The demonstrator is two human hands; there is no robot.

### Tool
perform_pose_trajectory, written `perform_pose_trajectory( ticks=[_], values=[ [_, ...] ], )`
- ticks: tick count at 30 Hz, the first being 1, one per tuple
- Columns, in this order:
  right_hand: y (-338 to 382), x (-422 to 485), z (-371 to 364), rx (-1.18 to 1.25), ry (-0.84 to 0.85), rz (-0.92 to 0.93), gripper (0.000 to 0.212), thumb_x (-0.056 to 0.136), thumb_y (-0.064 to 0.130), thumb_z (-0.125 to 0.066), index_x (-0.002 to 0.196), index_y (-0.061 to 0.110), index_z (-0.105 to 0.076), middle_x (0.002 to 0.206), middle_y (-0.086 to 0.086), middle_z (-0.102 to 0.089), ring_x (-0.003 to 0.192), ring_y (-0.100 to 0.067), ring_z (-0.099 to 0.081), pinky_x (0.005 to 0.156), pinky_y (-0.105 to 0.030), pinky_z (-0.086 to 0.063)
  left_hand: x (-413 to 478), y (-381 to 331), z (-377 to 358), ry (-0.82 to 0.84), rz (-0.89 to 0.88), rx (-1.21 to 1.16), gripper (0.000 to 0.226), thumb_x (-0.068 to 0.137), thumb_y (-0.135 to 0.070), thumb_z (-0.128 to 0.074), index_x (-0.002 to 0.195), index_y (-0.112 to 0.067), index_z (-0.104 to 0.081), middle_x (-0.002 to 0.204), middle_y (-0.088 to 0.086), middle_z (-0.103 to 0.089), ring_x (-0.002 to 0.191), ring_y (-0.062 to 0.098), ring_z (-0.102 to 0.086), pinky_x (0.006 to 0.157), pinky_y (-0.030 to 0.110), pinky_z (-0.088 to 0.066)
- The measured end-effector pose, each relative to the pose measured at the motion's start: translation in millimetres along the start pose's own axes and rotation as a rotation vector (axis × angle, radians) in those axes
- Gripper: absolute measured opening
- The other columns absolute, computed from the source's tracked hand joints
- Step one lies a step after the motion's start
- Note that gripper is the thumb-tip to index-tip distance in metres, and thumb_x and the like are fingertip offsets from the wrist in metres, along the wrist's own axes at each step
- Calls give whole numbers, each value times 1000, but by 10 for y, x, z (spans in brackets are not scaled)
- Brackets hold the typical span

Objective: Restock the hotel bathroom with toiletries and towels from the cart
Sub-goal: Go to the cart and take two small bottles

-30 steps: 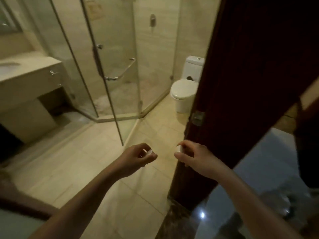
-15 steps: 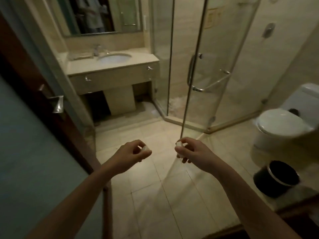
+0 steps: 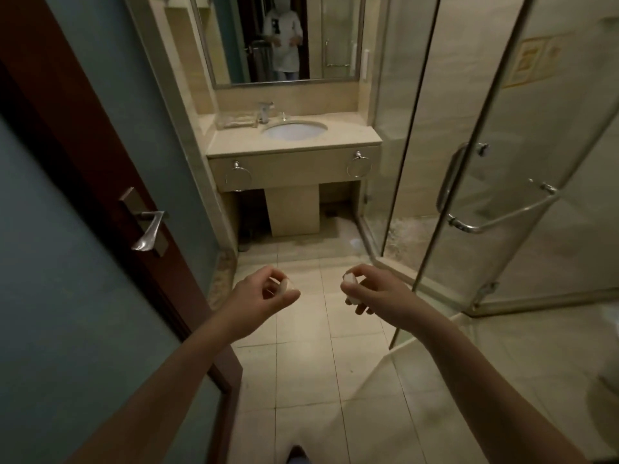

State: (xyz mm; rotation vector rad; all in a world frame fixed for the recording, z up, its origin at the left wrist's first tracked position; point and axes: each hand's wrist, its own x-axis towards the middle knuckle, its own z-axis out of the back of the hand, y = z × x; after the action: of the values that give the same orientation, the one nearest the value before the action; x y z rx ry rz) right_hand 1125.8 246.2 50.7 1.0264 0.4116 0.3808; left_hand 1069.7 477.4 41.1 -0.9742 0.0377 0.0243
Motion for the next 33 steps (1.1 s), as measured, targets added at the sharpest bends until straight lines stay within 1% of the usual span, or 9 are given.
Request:
perform_pose_trajectory(
  ticks=[4,8,11,16,20,24,29,31,33],
  values=[
    [-20,715,224,-11,-1,8,20,91,34,-55,105,20,-58,88,-4,-68,71,-12,-63,65,-22,-44,661,111,199,-41,20,-24,21,82,-40,-63,97,-29,-53,98,-5,-61,90,12,-61,80,29,-53],
    [14,1584,402,15,10,1,25,93,30,-54,111,15,-56,94,-9,-66,72,-12,-61,58,-14,-44,1488,295,470,-44,23,-14,21,82,-39,-63,97,-32,-51,101,-8,-58,95,9,-59,83,28,-53],
    [31,2201,531,3,9,-15,25,92,32,-54,112,17,-56,95,-7,-66,75,-12,-61,62,-17,-44,2125,400,677,-43,11,2,25,82,-38,-64,101,-28,-53,99,-9,-58,94,9,-59,82,27,-53],
    [31,3063,895,4,-46,-19,26,93,30,-51,113,15,-57,94,-5,-65,80,-15,-62,68,-23,-48,3062,501,899,-64,-25,-2,27,84,-36,-63,107,-24,-53,100,-11,-57,92,6,-57,70,14,-44],
    [-40,3756,1143,4,-66,-29,21,92,31,-52,108,18,-57,95,-5,-66,86,-21,-64,78,-33,-54,3809,583,1083,-103,-36,-32,30,82,-39,-63,106,-22,-56,101,-7,-60,94,8,-59,73,18,-46],
    [-122,4541,1350,-22,-36,-22,15,92,33,-52,104,24,-56,93,-3,-66,82,-17,-65,74,-29,-53,4555,693,1254,-151,-28,-82,37,76,-51,-66,101,-24,-58,98,-6,-63,93,7,-61,73,18,-46],
    [-274,5623,1738,55,-49,7,5,92,30,-54,97,31,-56,89,-2,-67,77,-17,-65,68,-28,-50,5611,771,1311,-157,14,-74,26,82,-39,-66,101,-23,-58,96,-7,-63,90,8,-61,69,15,-44],
    [-340,5975,1901,60,-34,5,7,91,31,-55,98,30,-58,88,-1,-68,82,-20,-67,72,-34,-52,5950,771,1323,-167,48,-77,24,83,-35,-65,101,-22,-59,95,-5,-64,90,9,-61,68,15,-45],
    [-375,6455,2130,60,-12,-3,8,92,30,-56,99,26,-59,88,-1,-68,85,-21,-67,74,-35,-53,6404,782,1368,-190,87,-91,23,83,-34,-66,100,-21,-59,95,-4,-65,91,11,-62,70,17,-47]
  ],
)
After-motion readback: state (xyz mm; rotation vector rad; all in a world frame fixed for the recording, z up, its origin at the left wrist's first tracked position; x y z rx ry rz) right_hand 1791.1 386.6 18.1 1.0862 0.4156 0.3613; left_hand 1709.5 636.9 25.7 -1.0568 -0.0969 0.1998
